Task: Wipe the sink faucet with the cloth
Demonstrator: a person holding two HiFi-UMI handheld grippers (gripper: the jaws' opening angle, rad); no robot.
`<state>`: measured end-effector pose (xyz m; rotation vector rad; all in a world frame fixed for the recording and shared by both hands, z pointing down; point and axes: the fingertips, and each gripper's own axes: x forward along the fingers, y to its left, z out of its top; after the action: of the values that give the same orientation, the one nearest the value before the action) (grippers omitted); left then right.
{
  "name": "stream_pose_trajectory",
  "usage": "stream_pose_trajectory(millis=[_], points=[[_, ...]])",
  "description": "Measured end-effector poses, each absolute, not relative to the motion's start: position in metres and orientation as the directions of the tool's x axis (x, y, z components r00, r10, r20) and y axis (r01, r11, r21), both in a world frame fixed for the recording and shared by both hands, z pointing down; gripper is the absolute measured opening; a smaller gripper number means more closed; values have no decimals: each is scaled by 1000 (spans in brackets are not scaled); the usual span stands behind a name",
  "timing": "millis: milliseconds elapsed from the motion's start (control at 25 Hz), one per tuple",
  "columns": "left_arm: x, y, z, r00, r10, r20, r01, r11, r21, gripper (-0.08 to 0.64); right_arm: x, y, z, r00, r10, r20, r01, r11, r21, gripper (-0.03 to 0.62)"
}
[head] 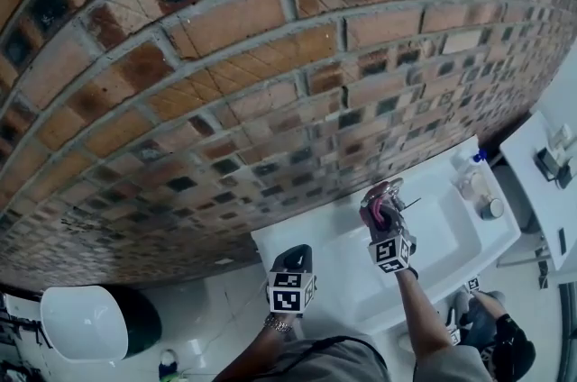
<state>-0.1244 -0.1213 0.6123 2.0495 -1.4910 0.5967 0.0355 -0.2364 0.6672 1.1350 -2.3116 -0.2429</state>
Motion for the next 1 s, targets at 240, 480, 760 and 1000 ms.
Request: stream_pose_trajectory(millis=[240,480,760,1000], points=[[-112,-122,612,315,-713,626,-947,-281,156,29,58,-241,681,-396,-802,448,-709,577,405,38],[-117,-118,613,304,-713,632,-950,-275,147,28,125,-303,683,-206,-850,485,-886,373,277,37],[-121,-118,609,295,-719,629,-953,-266,143,29,169,-290,735,-70,-777,625,-954,235,187,39],[-126,-115,614,284,-714,640,-957,-253,143,28,258,-291,723,161,-790,592,-976,-38,215,40]])
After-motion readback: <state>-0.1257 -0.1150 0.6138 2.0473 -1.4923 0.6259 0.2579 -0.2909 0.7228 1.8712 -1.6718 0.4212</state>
